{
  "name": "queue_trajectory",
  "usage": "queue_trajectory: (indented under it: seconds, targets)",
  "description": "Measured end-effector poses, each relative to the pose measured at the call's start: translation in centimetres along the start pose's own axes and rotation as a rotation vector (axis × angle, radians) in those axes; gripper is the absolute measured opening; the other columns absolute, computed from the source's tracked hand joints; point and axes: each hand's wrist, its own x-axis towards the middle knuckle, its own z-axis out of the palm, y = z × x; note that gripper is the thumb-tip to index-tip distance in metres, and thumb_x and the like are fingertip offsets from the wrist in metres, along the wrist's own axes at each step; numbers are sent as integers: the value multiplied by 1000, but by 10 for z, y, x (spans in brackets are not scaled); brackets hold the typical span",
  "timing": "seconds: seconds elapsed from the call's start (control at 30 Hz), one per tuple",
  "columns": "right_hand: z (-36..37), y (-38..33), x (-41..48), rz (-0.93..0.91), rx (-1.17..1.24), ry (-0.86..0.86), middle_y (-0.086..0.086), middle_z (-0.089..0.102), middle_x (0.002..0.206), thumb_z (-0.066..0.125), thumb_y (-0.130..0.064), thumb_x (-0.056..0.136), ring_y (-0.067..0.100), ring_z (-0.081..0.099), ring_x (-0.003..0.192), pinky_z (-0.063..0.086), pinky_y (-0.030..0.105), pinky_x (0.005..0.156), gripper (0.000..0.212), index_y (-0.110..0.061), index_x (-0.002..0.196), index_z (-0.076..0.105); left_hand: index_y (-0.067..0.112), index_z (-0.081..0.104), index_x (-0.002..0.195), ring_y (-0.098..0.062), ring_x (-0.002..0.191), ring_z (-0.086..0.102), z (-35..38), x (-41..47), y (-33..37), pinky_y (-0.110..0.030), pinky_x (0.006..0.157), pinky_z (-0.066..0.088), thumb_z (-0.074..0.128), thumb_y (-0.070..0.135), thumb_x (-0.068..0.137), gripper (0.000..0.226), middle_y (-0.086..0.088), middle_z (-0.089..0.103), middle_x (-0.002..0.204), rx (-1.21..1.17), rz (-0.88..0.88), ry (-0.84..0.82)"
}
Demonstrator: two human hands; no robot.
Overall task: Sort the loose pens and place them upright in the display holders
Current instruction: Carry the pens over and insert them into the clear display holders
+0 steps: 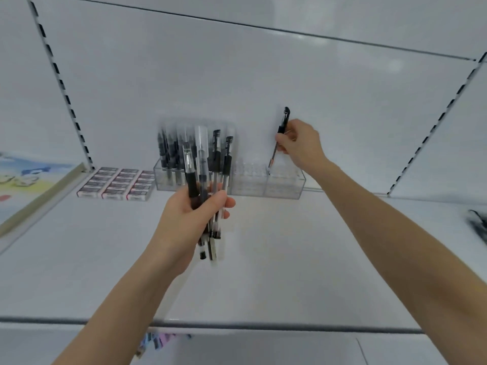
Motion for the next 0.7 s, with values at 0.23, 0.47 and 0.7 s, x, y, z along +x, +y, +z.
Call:
queue_trajectory:
  seconds: [0.23, 0.47, 0.7]
  targets:
    - [14, 12, -5, 41, -146, -108, 20, 66, 90, 53, -10, 91, 3, 55, 58, 47, 9, 55, 10, -10, 81, 50, 18, 62, 87, -1, 57, 61, 3, 9, 2, -20, 50, 43, 58, 13, 86, 6, 1, 67, 76, -34, 2, -12]
    - [3, -1, -23, 83, -105, -58, 8, 66, 95, 60, -19, 88, 20, 61, 88, 45, 26, 77, 20, -7, 104, 60, 19, 63, 88, -3, 60, 65, 8, 11, 2, -14, 45, 45, 56, 13, 87, 9, 6, 72, 69, -124, -1, -41]
    - [-21, -45, -99, 122, 451, -260, -6, 70, 72, 62, -24, 85, 5, 65, 68, 52, 20, 64, 11, -16, 81, 68, 17, 63, 92, -3, 59, 64, 25, 10, 1, -15, 47, 47, 55, 11, 87, 11, 5, 73, 69, -128, 15, -122]
